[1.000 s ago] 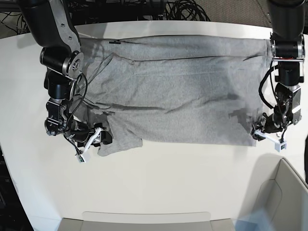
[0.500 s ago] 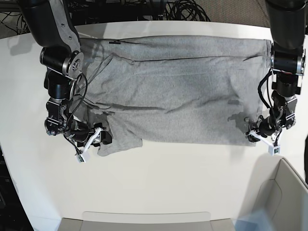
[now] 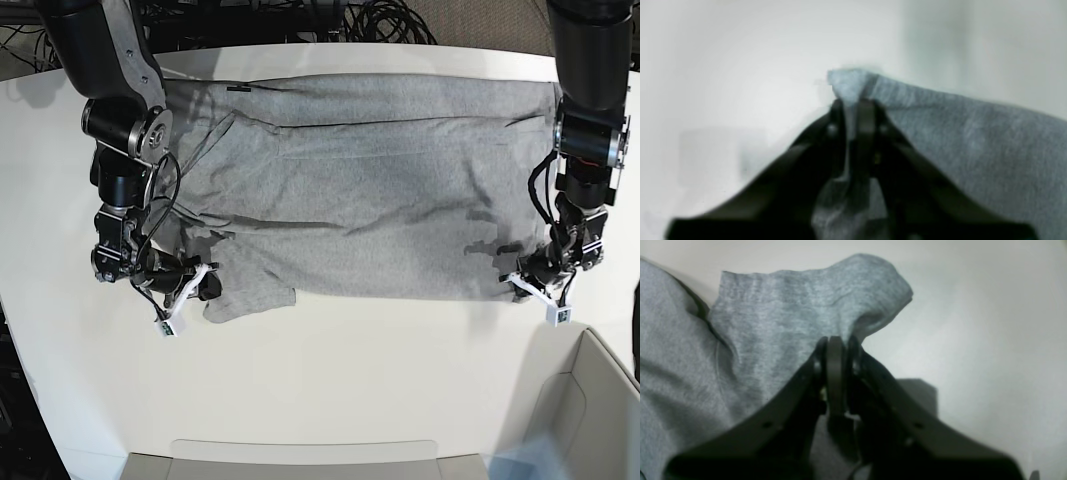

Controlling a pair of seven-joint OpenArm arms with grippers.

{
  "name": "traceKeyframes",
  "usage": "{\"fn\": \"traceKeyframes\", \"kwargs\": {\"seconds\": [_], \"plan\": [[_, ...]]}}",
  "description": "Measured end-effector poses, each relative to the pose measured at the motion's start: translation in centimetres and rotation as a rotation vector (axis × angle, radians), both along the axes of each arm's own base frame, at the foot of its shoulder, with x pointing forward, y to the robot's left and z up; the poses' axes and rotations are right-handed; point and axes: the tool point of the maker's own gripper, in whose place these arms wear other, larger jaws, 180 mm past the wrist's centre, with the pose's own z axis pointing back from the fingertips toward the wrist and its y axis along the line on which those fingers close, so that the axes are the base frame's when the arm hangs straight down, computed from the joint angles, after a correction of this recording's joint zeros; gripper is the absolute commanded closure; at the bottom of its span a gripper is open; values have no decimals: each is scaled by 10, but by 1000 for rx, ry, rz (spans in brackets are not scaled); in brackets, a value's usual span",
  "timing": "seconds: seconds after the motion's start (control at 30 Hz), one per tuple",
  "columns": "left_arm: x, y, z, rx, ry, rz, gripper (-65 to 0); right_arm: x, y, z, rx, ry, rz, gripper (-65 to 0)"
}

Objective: Fold the T-shirt properly
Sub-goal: 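Move the left gripper along the shirt side and grasp the hem corner, then lift the hem with both grippers and fold it over toward the collar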

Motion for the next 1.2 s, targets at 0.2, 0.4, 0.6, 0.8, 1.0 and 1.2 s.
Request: {"fn": "traceKeyframes", "kwargs": {"seconds": [0.2,0.4,0.6,0.8,1.0,1.2], "plan": [[1,0,2,-37,-7,28,0,8,-1,9,-57,26,40,0],[1,4,5,-129,-33,116,0,37,-4,42,-81,-30,47,0],[0,3,5,-135,-18,113,0,61,-3,75,-82,-97,46,0],[-1,4,5,-136,-11,111,0,64,-4,79,-85,-103,44,0],[-11,19,5,-130,20,116,0,55,-21,68,-104,-78,27,0],[-12,20,5,-129,28,117,0,49,-23,63,-124,-49,33,0]]}}
